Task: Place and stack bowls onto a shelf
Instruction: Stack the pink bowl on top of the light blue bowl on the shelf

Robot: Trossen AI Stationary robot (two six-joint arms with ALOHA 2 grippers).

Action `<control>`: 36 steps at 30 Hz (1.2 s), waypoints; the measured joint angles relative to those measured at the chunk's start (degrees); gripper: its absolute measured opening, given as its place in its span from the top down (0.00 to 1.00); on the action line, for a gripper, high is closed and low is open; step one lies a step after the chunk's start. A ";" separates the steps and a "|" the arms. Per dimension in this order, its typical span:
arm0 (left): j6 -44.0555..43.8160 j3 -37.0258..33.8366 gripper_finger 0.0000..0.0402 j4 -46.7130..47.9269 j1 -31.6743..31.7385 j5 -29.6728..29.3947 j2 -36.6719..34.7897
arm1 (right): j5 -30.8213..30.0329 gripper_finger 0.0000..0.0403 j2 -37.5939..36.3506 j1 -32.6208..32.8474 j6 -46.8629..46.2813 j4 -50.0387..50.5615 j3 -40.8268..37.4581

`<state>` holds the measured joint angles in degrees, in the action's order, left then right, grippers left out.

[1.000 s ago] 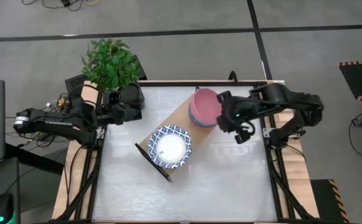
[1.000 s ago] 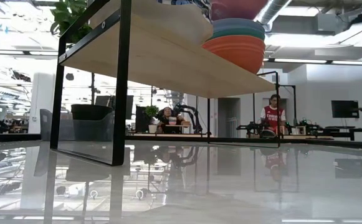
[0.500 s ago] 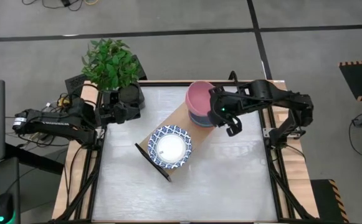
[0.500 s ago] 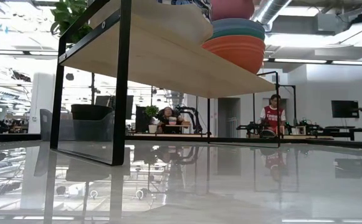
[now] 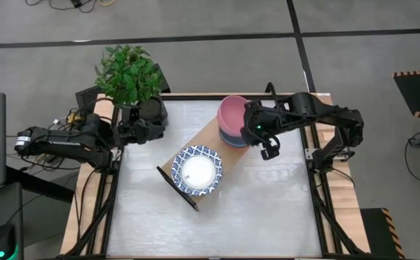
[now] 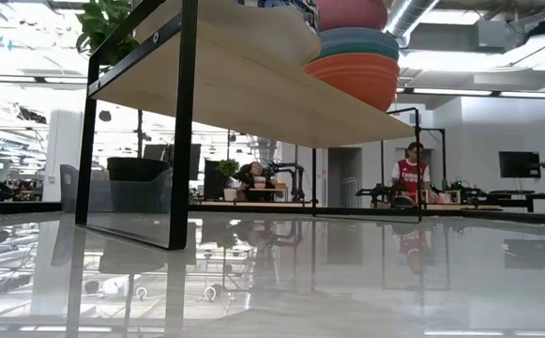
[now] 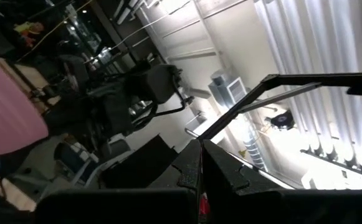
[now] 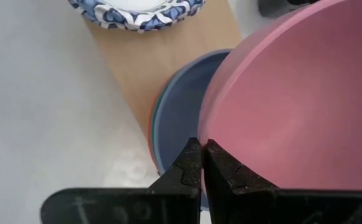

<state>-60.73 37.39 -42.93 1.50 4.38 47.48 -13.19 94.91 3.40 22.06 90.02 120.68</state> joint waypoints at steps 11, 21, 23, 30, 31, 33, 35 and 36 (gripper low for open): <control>1.31 0.00 1.00 1.07 0.02 -0.61 0.03 | 1.31 0.94 -1.97 0.68 -5.25 -0.01 -0.04; 2.73 0.00 1.00 1.15 0.02 -1.82 0.03 | -0.09 0.94 -2.66 3.62 -7.51 -0.03 -0.07; 3.11 0.00 1.00 1.30 0.02 -2.33 0.03 | -2.54 0.94 -3.92 4.52 -7.61 -0.01 -0.11; 3.17 0.00 1.00 1.68 0.04 -3.75 0.03 | -4.18 0.94 -9.08 5.31 -8.77 0.02 0.11; 3.41 0.00 1.00 1.85 0.04 -4.06 0.03 | -3.88 0.94 -8.88 5.29 -8.09 -0.01 0.05; 4.34 0.00 1.00 2.47 0.04 -5.22 0.03 | -3.74 0.94 -8.15 5.23 -5.47 -0.10 -0.67; 4.58 0.00 1.00 3.55 0.04 -6.69 0.03 | -4.36 0.94 -7.76 4.92 -2.81 -0.09 -2.90; 4.48 0.00 1.00 3.91 0.04 -7.34 0.04 | -4.78 0.94 -7.81 4.52 -2.28 0.00 -4.48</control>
<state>-56.25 37.39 -39.01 1.54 -2.96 47.51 -17.97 87.10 7.92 19.77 90.01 116.21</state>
